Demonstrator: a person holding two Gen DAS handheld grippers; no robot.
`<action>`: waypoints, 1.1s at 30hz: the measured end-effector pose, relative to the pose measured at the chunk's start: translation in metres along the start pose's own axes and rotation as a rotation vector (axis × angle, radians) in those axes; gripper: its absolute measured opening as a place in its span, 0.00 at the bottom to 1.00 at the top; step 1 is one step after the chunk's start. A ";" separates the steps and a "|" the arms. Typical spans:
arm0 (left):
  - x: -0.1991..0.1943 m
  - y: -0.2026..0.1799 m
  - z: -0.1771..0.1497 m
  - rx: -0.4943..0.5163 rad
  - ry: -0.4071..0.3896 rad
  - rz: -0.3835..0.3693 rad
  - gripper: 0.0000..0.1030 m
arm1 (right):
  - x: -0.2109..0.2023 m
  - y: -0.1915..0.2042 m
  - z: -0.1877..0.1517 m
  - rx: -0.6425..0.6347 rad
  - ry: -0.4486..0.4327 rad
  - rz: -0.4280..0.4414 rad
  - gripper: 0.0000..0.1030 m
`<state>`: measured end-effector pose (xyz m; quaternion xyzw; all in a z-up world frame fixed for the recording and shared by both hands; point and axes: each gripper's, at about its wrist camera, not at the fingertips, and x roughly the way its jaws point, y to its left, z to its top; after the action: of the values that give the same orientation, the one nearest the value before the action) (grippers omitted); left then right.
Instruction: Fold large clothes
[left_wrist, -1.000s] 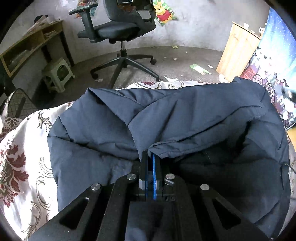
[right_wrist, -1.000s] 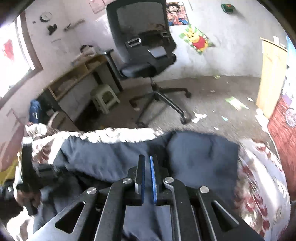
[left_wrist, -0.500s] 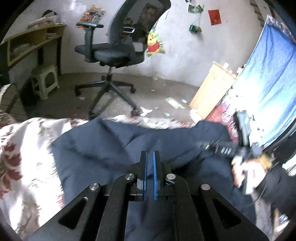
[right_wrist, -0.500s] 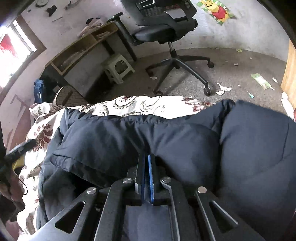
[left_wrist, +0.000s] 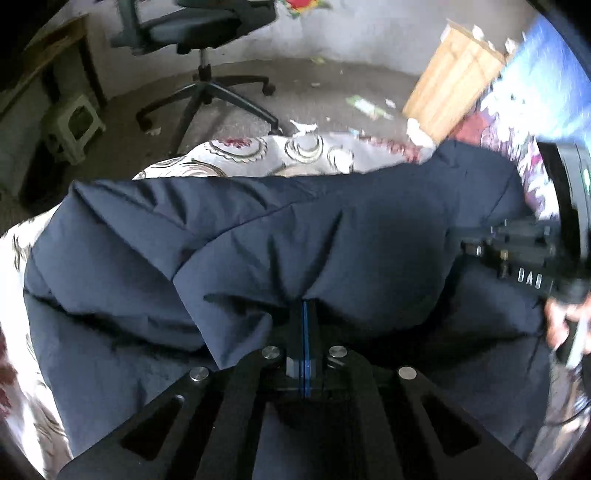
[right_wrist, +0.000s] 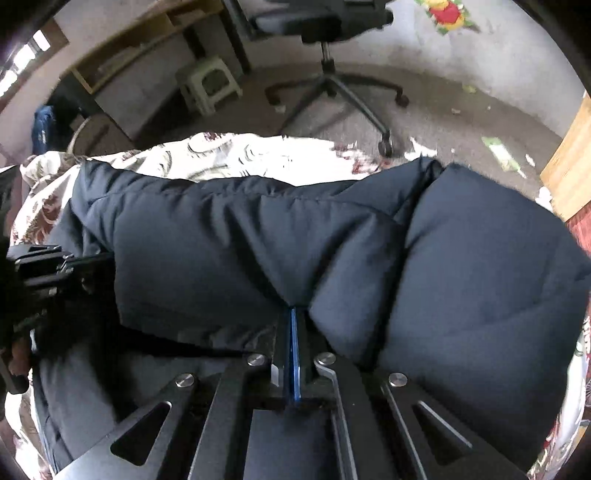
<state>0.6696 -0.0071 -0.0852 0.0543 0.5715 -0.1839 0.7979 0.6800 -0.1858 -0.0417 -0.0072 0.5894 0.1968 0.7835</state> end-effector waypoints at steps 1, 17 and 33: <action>0.003 -0.003 0.001 0.025 0.001 0.019 0.01 | 0.005 -0.002 0.001 0.016 0.009 0.009 0.00; 0.023 -0.003 -0.030 0.026 -0.123 0.023 0.01 | 0.027 0.010 0.006 -0.015 0.066 -0.073 0.00; 0.021 0.013 -0.039 -0.025 -0.181 -0.087 0.02 | 0.030 -0.005 0.008 0.064 0.044 -0.030 0.00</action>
<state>0.6449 0.0121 -0.1195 0.0025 0.5011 -0.2154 0.8382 0.6955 -0.1799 -0.0686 0.0047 0.6123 0.1662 0.7730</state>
